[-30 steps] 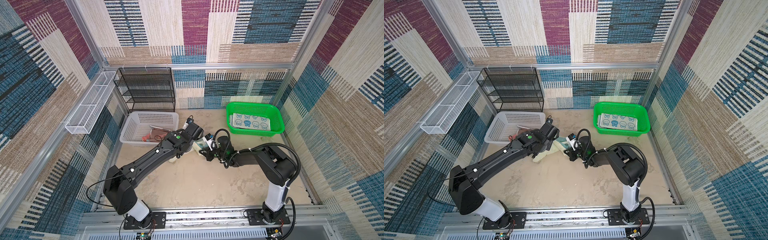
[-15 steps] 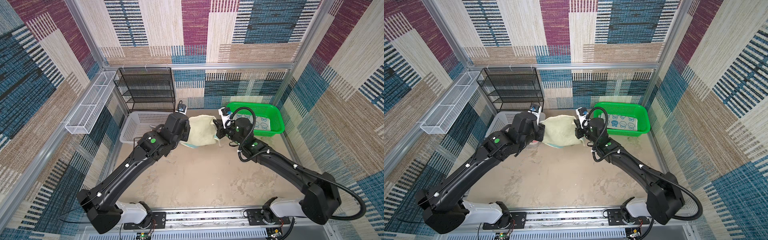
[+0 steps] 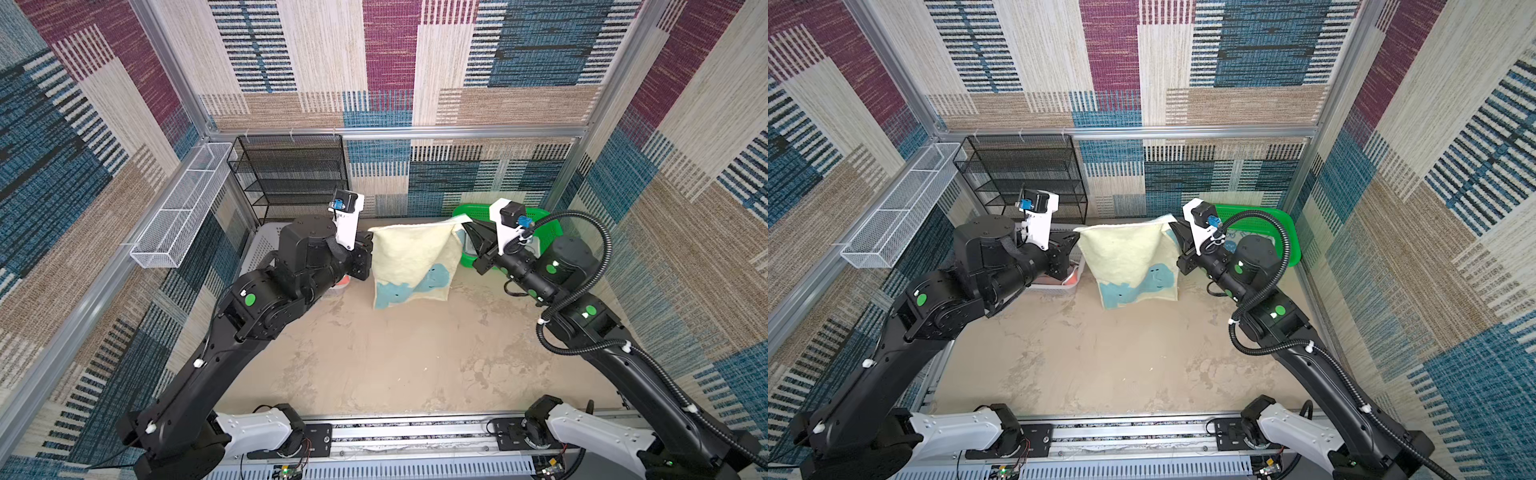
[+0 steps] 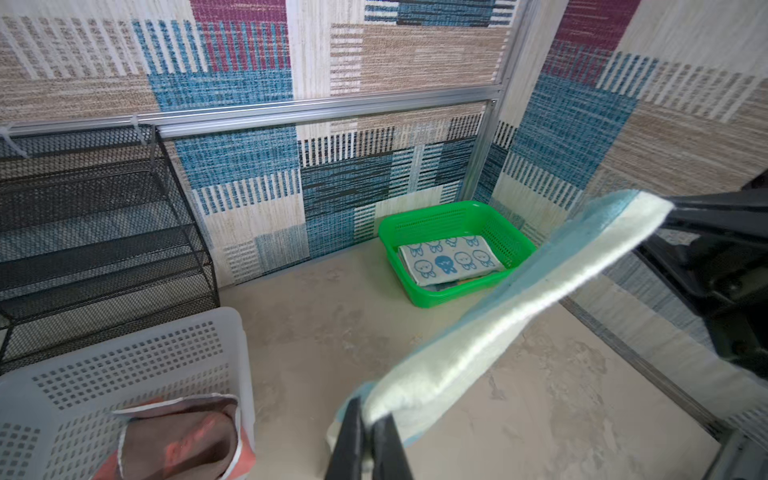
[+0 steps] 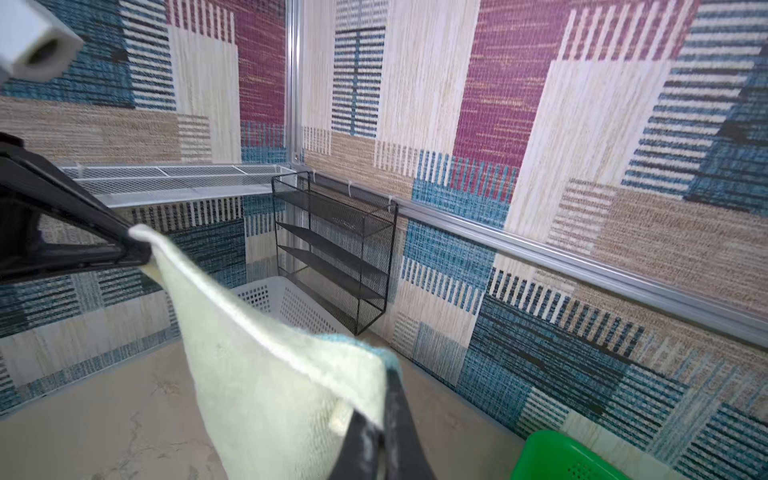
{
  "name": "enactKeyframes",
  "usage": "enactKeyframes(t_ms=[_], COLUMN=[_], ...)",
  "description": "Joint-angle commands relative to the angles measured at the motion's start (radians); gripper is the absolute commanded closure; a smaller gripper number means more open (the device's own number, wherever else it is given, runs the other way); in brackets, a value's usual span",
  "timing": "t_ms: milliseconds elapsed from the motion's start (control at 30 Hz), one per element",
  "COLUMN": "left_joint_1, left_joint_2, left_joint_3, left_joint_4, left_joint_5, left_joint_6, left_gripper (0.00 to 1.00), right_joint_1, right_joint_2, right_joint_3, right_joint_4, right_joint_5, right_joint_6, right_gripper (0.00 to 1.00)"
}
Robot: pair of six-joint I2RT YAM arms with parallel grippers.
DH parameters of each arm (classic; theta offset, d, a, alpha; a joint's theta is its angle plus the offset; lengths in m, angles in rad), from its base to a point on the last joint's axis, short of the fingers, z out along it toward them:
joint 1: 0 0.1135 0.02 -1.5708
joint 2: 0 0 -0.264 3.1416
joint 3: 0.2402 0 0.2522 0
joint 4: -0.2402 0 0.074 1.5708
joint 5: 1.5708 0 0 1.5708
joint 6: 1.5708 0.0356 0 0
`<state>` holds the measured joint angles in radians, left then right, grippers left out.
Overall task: Fold and stack the towels
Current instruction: 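Lift the yellow towel up with both grippers, spreading its corners apart, then lower the spread towel flat onto the table with both grippers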
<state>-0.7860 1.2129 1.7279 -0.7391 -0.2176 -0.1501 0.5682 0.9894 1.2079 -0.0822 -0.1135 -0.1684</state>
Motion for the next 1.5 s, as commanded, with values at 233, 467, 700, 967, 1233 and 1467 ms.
enactKeyframes(t_ms=[233, 467, 700, 967, 1233, 1467], left_joint_1=[-0.025, -0.027, -0.026, -0.019, 0.174, 0.274], left_joint_2=[-0.082, -0.174, -0.204, -0.067, 0.151, 0.377], left_joint_3=[0.036, -0.022, -0.07, -0.002, 0.05, 0.052], left_joint_4=[-0.015, -0.015, -0.017, -0.02, 0.057, 0.181], left_joint_5=[0.148, 0.163, 0.137, -0.133, -0.132, -0.124], left_joint_6=[-0.008, -0.063, -0.085, 0.011, 0.073, 0.086], left_gripper=[1.0, 1.0, 1.0, 1.0, 1.0, 1.0], right_joint_1=[0.0, 0.0, 0.0, -0.001, -0.03, -0.148], right_joint_2=[-0.033, -0.08, -0.105, -0.004, 0.199, 0.396], right_joint_3=[0.118, 0.102, 0.043, 0.049, 0.073, 0.08], right_joint_4=[-0.106, -0.13, -0.117, -0.083, 0.006, 0.11], right_joint_5=[-0.062, -0.107, -0.072, 0.101, 0.203, 0.186], right_joint_6=[0.085, 0.112, 0.121, 0.068, 0.013, 0.043], right_gripper=[1.0, 1.0, 1.0, 1.0, 1.0, 1.0])
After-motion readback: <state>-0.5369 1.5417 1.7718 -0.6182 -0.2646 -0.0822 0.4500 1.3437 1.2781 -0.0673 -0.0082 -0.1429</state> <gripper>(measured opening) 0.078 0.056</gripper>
